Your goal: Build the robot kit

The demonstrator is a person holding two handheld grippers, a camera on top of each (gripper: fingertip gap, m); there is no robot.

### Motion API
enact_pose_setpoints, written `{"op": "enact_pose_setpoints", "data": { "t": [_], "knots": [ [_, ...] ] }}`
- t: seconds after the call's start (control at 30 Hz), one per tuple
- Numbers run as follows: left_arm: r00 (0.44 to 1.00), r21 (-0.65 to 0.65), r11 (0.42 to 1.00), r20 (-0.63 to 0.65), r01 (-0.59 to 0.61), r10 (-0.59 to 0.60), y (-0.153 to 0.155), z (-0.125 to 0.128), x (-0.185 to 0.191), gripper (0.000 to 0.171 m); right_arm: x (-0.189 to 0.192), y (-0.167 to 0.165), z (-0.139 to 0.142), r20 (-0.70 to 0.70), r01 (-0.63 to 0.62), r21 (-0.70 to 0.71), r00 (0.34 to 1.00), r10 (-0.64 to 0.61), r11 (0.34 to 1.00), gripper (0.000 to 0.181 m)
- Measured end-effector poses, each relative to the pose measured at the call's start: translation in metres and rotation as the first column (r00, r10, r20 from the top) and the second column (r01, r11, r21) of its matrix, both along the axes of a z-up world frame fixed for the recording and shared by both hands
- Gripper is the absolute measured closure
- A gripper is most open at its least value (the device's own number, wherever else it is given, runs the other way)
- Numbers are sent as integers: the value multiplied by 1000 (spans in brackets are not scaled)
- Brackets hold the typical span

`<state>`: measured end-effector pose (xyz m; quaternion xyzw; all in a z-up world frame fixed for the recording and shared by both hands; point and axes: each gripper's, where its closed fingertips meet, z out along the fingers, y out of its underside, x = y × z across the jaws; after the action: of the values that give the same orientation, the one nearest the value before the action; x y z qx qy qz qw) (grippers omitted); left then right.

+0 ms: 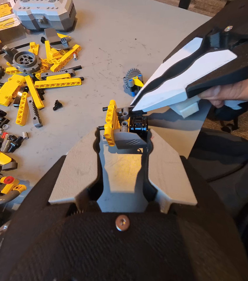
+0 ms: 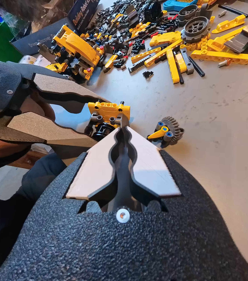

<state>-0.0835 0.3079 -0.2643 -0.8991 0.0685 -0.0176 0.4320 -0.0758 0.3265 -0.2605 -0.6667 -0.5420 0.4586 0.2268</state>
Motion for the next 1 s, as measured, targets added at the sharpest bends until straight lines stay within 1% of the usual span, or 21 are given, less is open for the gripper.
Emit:
{"op": "enact_pose_setpoints", "data": {
  "t": [0.17, 0.23, 0.27, 0.3, 0.37, 0.43, 0.5, 0.6, 0.67, 0.73, 0.8, 0.83, 0.87, 0.93, 1.0],
  "knots": [
    [1000, -3, 1000, 3, 8, -8, -2, 0, 0, 110, 0, -3, 0, 5, -12, -40, 1000, 12, 999, 177],
    [999, -13, 1000, 27, 28, -28, -4, -1, 1, 110, 1, -5, 1, -1, -29, -57, 1000, 29, 998, 176],
    [998, -21, 999, 42, 36, -35, -5, -2, 0, 110, 1, -6, 3, -12, -39, -44, 999, 39, 998, 175],
    [997, -32, 998, 54, 49, -47, -6, -3, 0, 110, 2, -7, 6, -26, -43, -21, 999, 43, 999, 172],
    [995, -58, 994, 40, 95, -93, -9, -8, 1, 110, 7, -8, 11, -48, -33, 37, 998, 35, 999, 158],
    [991, -52, 989, 4, 135, -135, -10, -7, 0, 110, 16, -5, 15, -55, -24, 126, 998, 31, 992, 156],
    [990, -46, 990, -33, 136, -138, -10, -7, -5, 110, 27, 9, 22, -67, 10, 243, 998, 7, 970, 154],
    [988, -48, 988, -20, 149, -150, -10, -7, -6, 110, 43, 36, 29, -69, 46, 382, 997, -21, 923, 150],
    [988, -49, 987, -15, 153, -154, -10, -7, -7, 110, 49, 53, 23, -24, 46, 424, 999, -40, 905, 136],
    [988, -41, 987, -18, 155, -156, -11, -6, -8, 108, 49, 58, 17, 16, -4, 433, 1000, -3, 901, 129],
    [987, -32, 987, -18, 160, -161, -11, -4, -7, 103, 44, 53, 12, 45, -81, 436, 997, 68, 896, 129],
    [987, -27, 986, -18, 162, -162, -11, -3, -6, 102, 40, 50, 10, 58, -110, 432, 994, 94, 895, 125],
    [986, -23, 986, -16, 165, -166, -12, -2, -5, 100, 36, 49, 8, 67, -127, 428, 992, 108, 895, 121],
    [985, -22, 985, -15, 170, -170, -14, -2, -4, 99, 27, 50, 6, 81, -138, 425, 990, 114, 895, 121],
    [985, -26, 985, -20, 169, -169, -16, -3, -5, 98, 21, 54, 3, 106, -152, 410, 987, 118, 900, 117]
  ]
}}
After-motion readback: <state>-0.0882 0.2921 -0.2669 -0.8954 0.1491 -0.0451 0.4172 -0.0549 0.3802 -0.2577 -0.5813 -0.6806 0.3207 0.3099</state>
